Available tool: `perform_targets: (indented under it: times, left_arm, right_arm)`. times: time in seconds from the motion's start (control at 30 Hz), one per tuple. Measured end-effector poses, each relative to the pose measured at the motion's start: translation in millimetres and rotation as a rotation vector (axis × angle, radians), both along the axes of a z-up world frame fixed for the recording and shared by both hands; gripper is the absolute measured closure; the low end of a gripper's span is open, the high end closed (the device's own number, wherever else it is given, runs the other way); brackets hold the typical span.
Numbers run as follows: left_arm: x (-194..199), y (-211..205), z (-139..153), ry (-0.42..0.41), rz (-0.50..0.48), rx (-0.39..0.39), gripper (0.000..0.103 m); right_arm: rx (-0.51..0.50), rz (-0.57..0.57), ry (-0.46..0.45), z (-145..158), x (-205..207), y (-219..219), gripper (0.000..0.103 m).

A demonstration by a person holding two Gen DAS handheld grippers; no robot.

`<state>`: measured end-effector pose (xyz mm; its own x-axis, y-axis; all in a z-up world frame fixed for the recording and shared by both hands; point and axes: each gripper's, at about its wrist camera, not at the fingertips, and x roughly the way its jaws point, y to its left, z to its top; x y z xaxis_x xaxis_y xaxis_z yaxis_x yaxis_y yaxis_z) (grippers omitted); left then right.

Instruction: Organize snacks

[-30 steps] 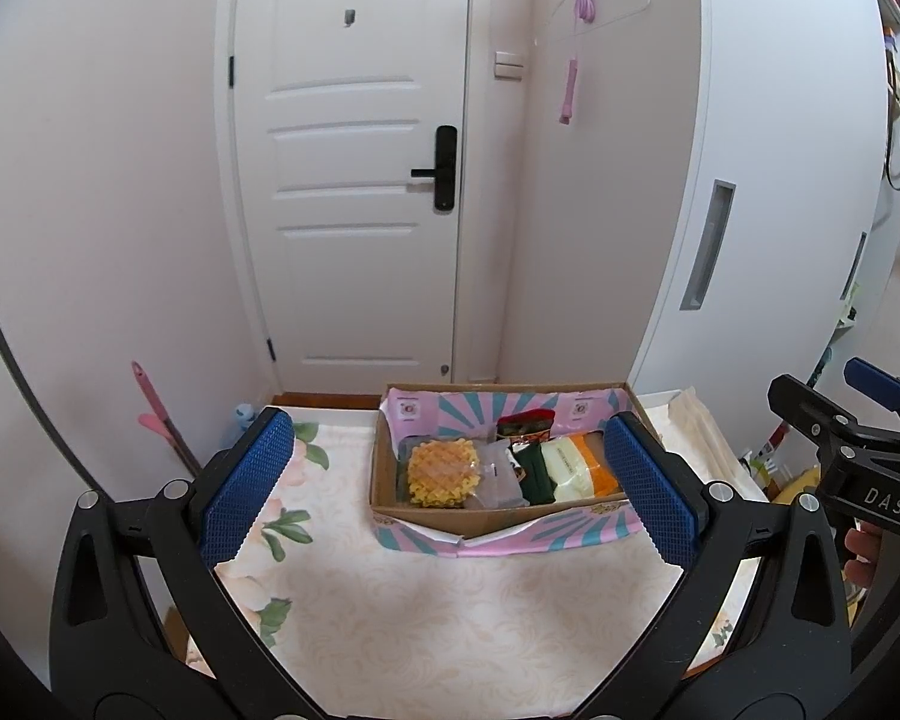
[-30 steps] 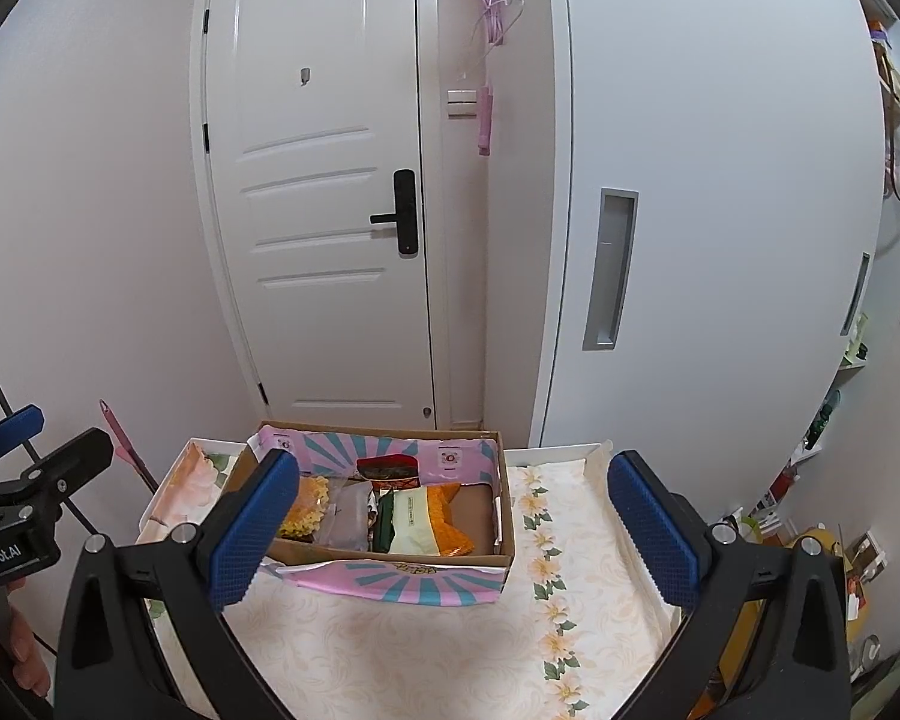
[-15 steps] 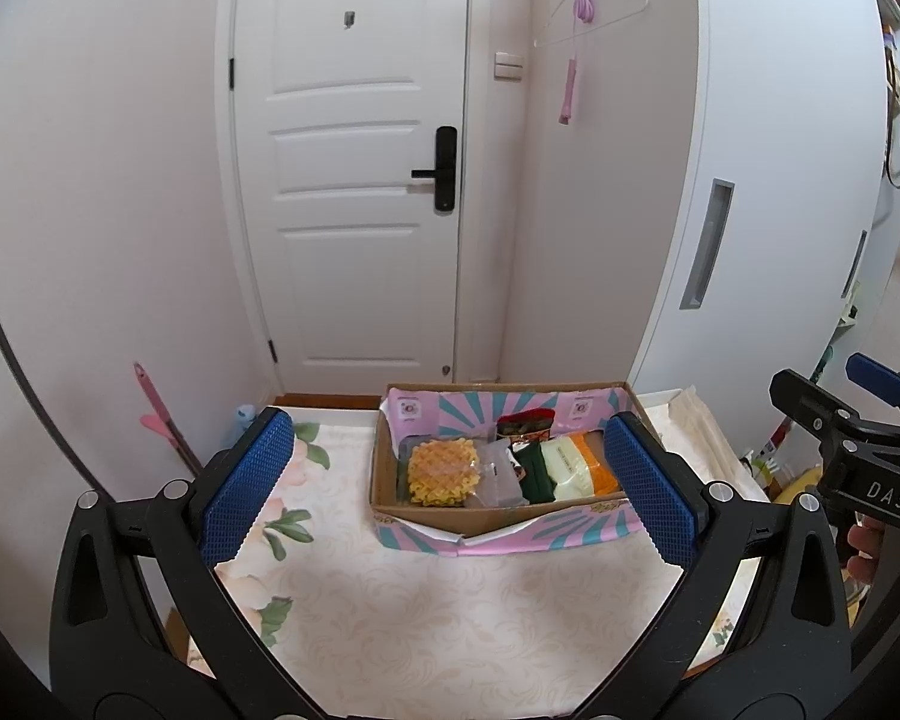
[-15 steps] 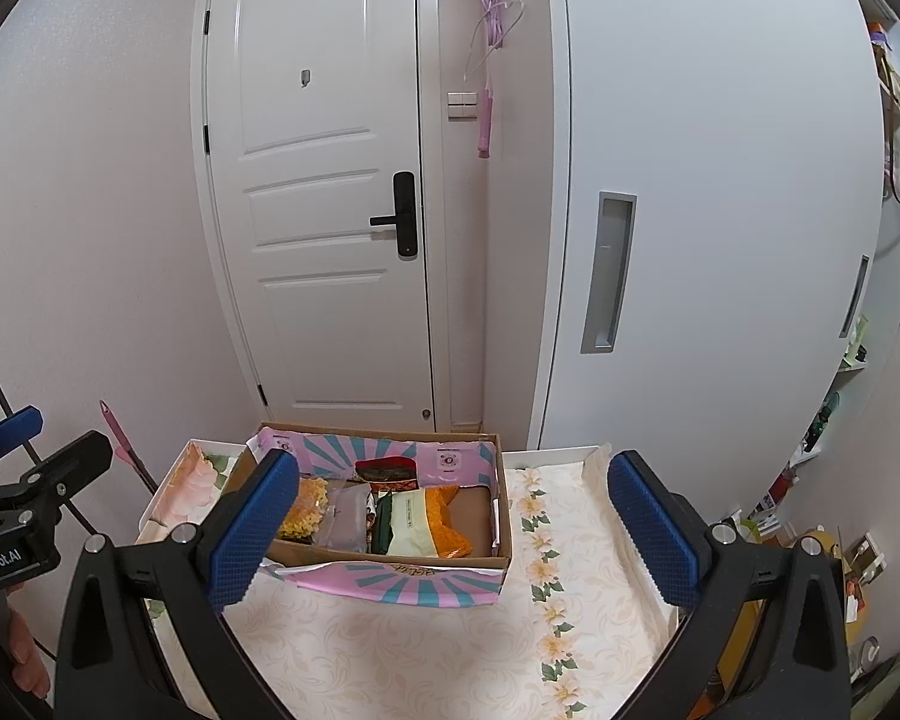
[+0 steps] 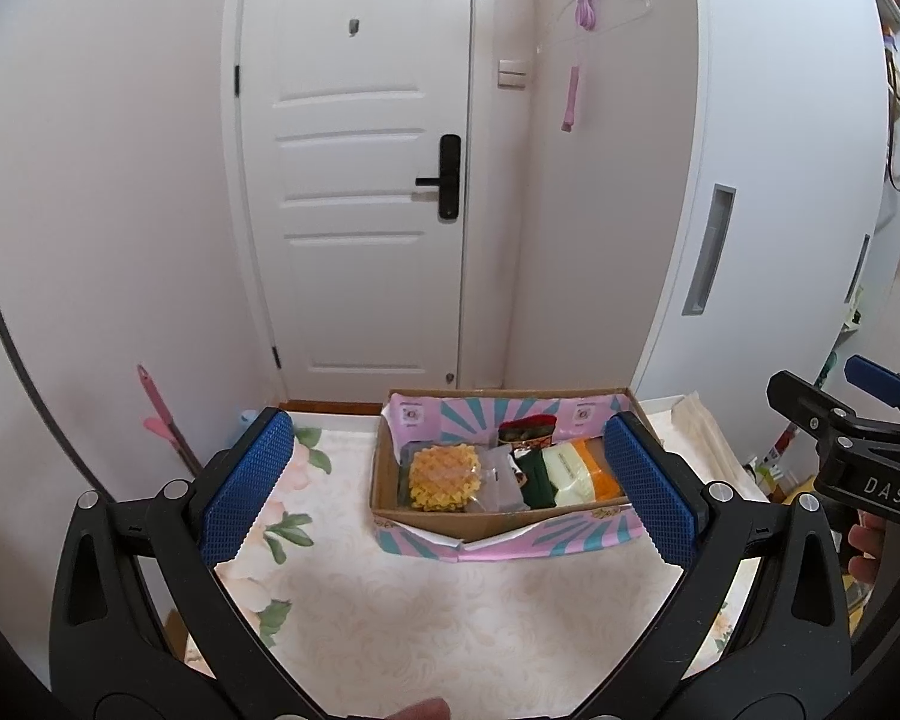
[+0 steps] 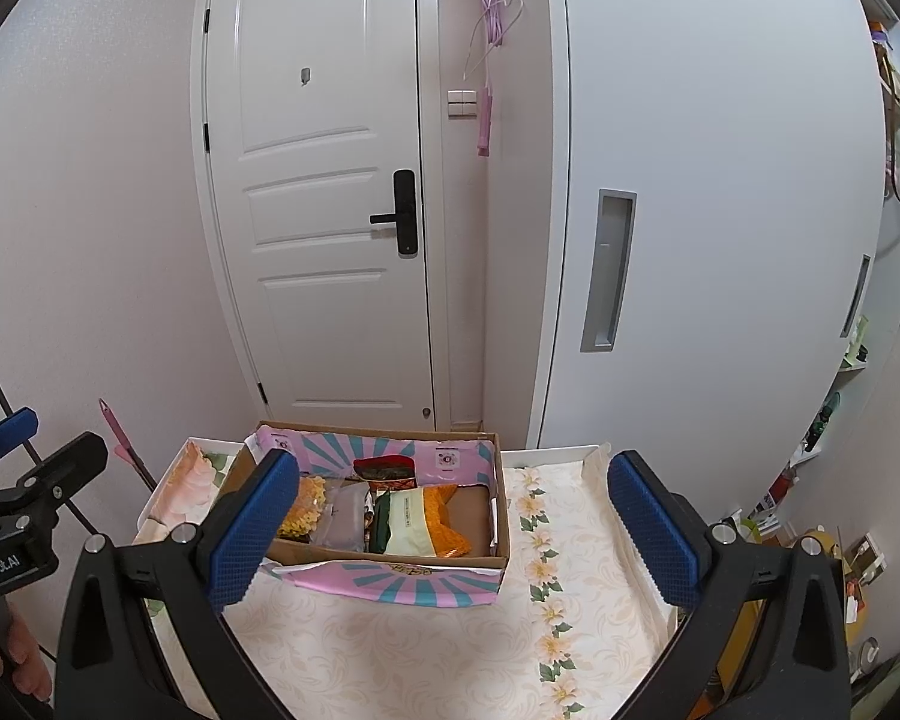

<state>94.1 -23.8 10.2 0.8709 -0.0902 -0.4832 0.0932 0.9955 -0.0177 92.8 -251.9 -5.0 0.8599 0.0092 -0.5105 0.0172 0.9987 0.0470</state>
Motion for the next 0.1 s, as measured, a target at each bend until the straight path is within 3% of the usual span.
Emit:
perform_targets:
  times: [0.1]
  left_arm:
    - [0.4,-1.4,-0.9,-0.005,0.01,0.004,0.0]
  right_arm:
    - [0.0,0.0,0.002,-0.3,0.0,-0.2,0.001]
